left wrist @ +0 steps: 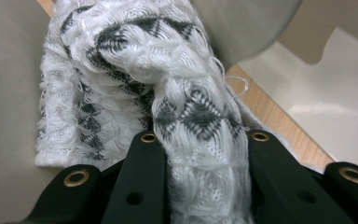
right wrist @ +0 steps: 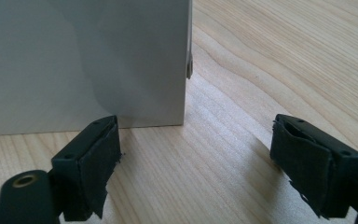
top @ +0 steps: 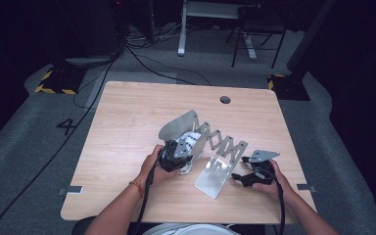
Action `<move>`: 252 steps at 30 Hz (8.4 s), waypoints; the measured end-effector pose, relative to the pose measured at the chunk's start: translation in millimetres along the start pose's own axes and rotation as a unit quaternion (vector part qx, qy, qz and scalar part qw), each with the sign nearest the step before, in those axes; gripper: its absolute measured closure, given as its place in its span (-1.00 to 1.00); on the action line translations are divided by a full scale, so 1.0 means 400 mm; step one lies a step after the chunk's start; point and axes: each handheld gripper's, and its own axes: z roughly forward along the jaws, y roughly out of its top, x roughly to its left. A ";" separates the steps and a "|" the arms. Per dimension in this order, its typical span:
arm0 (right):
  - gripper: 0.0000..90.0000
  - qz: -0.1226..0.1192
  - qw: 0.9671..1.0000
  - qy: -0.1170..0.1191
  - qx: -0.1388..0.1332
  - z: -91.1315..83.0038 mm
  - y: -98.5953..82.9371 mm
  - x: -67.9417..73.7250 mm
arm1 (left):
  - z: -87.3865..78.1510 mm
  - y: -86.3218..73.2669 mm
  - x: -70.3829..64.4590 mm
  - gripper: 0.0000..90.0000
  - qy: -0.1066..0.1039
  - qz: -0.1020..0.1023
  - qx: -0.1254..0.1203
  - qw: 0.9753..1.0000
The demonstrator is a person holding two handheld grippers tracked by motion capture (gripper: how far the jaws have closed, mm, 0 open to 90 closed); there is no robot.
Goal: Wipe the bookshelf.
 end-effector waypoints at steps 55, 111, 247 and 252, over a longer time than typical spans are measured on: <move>-0.65 -0.003 1.000 0.001 0.001 0.000 0.001 0.001 | 0.040 -0.002 0.012 0.72 -0.006 0.016 0.006 1.000; -0.65 -0.005 1.000 0.002 0.001 0.001 0.001 0.001 | 0.012 -0.028 0.025 0.73 -0.032 -0.005 0.053 0.998; -0.66 -0.008 1.000 0.005 0.002 0.001 0.001 0.002 | 0.028 -0.024 0.021 0.74 0.006 -0.008 -0.005 1.000; -0.66 -0.008 1.000 0.005 0.002 0.001 0.001 0.002 | 0.035 -0.027 0.018 0.74 0.001 -0.004 0.005 1.000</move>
